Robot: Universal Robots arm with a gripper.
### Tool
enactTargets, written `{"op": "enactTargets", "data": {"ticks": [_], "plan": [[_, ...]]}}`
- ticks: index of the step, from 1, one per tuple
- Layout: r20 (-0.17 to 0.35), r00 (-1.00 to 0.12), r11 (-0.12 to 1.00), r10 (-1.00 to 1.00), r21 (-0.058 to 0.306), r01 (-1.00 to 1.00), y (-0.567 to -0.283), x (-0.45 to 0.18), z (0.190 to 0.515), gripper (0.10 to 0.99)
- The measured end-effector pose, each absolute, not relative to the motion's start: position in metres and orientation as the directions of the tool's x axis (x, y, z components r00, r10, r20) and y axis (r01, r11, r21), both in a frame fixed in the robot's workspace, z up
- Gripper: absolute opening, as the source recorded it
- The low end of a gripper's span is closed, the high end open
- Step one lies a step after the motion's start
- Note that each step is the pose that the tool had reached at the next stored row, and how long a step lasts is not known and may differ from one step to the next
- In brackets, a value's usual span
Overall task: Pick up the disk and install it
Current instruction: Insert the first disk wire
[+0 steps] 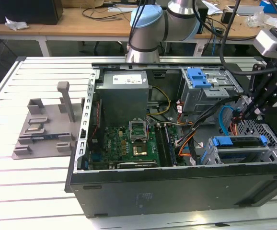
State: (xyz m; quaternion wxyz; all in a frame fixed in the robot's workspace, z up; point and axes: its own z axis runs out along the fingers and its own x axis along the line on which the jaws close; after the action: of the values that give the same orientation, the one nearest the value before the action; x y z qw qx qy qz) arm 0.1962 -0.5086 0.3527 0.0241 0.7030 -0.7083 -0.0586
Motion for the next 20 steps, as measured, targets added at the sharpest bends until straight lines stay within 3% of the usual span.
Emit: {"op": "enactTargets", "data": {"ticks": [6, 20], "plan": [[-0.048, -0.009, 0.003, -0.999, 0.117, -0.993, -0.535, 0.193, 0.350, 0.169], [-0.047, -0.009, 0.004, -0.999, 0.117, -0.993, -0.541, 0.193, 0.341, 0.169]]}}
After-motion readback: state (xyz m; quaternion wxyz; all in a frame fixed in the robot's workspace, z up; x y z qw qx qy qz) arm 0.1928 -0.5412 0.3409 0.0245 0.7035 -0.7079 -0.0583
